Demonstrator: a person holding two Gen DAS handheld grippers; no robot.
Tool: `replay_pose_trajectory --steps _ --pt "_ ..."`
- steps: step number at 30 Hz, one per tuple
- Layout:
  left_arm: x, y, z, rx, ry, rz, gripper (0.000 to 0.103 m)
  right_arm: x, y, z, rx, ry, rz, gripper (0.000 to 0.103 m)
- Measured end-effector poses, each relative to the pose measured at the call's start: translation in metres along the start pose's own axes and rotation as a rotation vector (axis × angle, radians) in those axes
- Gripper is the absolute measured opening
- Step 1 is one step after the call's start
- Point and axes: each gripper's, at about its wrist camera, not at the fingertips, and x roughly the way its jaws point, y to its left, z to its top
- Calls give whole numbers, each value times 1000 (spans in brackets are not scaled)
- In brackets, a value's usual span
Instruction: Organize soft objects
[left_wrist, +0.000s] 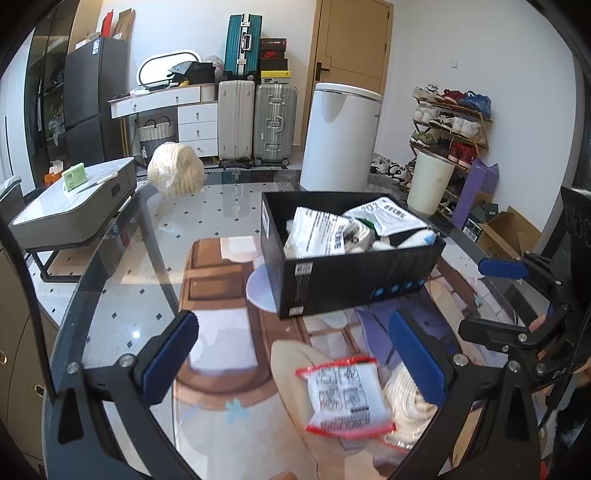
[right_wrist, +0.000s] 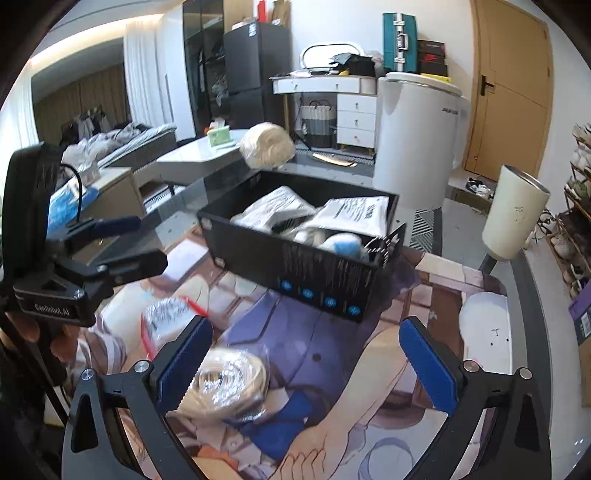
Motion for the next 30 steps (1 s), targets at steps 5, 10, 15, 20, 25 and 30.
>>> replay_pose_trajectory --steps 5,10,15,20,25,30 --pt "-4 0 -14 -9 13 13 103 1 10 -8 -52 40 21 102" --pt "-4 -4 -23 -4 26 17 103 3 19 -12 -89 64 46 102" --pt "-3 -8 -29 19 33 24 103 8 24 -15 -99 83 60 102" --pt "-1 -14 -32 43 59 4 103 15 22 -18 -94 119 59 102" --pt "4 -22 -37 87 101 -4 103 18 21 -22 -103 147 57 102" --pt "9 -21 -37 69 124 -15 103 18 22 -29 -156 172 45 102"
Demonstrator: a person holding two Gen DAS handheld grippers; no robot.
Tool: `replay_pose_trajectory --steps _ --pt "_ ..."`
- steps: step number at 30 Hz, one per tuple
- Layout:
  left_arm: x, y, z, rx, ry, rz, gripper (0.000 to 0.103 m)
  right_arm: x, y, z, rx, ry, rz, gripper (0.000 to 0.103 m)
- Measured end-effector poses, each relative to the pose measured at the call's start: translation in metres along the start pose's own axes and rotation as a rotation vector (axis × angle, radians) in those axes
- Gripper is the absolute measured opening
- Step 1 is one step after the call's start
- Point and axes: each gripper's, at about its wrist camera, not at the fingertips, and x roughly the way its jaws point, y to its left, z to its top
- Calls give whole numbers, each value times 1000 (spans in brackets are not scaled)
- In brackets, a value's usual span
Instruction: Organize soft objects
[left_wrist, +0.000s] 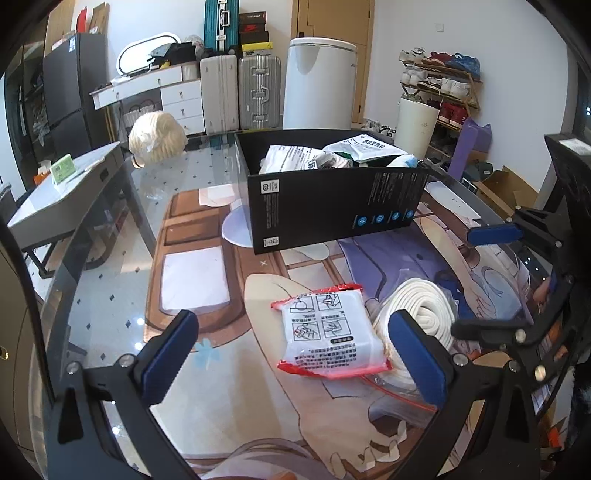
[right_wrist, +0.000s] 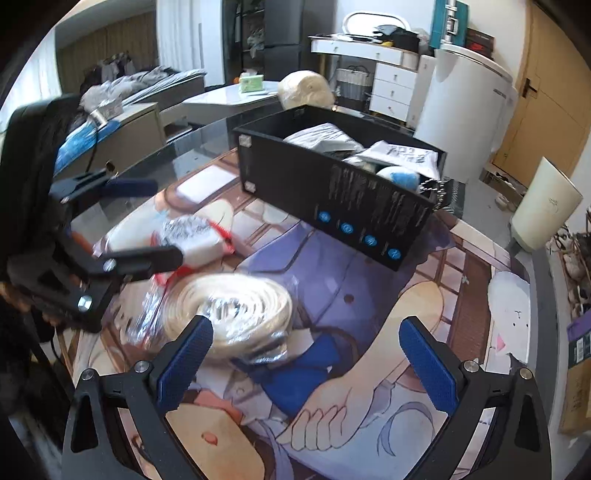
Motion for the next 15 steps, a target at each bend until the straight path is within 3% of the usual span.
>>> replay_pose_trajectory --steps 6,15 --pt "9 2 1 -6 43 16 103 7 8 -14 -97 66 -2 102" --pt "19 -5 -1 25 107 -12 103 18 -5 -13 -23 83 -20 102"
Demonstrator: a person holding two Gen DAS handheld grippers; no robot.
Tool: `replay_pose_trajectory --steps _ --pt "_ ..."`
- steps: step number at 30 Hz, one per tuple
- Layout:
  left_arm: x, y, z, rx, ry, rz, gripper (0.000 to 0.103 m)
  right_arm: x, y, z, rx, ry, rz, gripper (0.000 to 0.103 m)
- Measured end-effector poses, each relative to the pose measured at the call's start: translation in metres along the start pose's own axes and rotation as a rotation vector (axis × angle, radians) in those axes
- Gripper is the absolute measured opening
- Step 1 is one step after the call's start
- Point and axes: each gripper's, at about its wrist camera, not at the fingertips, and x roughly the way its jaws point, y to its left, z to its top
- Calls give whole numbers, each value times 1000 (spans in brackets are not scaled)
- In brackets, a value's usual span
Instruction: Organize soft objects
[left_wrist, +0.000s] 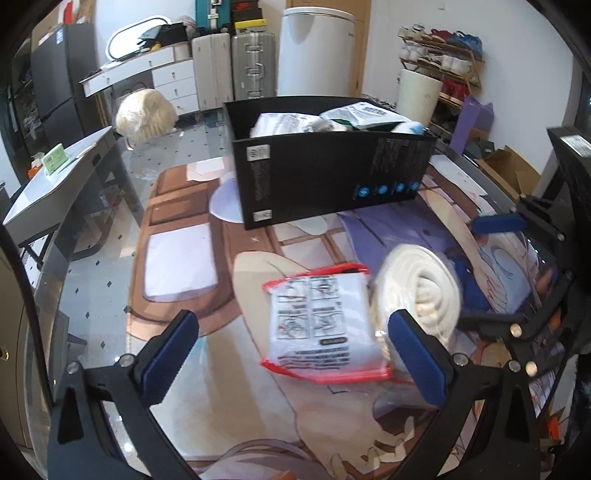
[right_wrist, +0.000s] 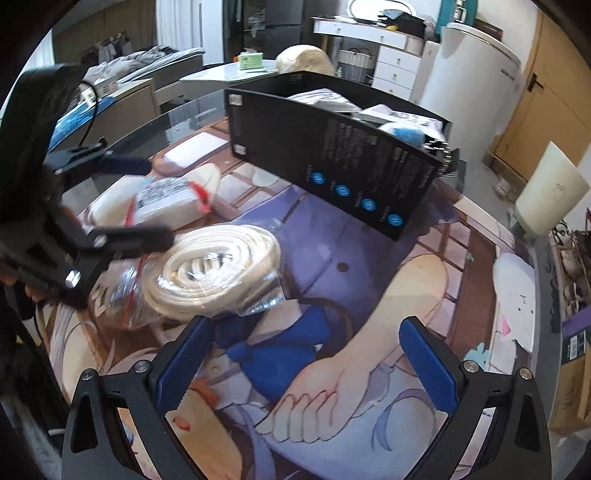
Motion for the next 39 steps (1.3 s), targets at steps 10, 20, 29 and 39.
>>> replay_pose_trajectory --steps 10,20,29,39 --pt "7 -25 0 39 40 -83 103 -4 -23 10 168 -54 -108 102" --pt "-4 -7 -6 16 15 -51 103 -14 -12 21 184 -107 -35 102" --pt "-6 17 -10 -39 9 -22 103 1 4 29 230 -76 39 102" --pt "-11 26 -14 -32 11 9 103 13 7 31 266 -57 86 102"
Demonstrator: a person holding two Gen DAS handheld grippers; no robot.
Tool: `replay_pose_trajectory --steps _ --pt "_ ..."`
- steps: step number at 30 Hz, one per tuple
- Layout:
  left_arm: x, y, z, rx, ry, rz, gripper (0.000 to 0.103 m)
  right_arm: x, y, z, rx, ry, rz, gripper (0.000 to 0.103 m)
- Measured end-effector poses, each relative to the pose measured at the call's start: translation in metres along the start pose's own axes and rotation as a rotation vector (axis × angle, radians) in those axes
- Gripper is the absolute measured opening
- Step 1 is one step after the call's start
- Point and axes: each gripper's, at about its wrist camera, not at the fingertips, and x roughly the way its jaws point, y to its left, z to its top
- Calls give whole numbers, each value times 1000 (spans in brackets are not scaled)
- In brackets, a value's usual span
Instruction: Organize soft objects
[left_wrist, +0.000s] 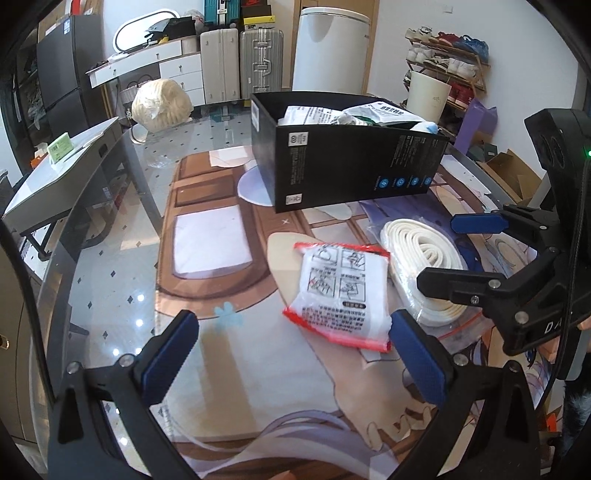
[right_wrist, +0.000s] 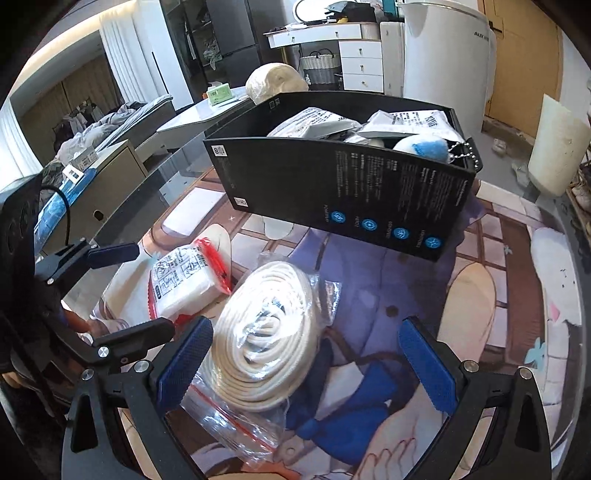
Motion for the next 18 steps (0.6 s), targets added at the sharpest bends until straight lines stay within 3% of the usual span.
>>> replay_pose_trajectory --steps 10,18 --pt "0 1 -3 9 12 16 103 8 10 4 -5 15 -15 102" --pt "2 -3 -3 22 22 19 103 15 15 3 -75 33 -74 102"
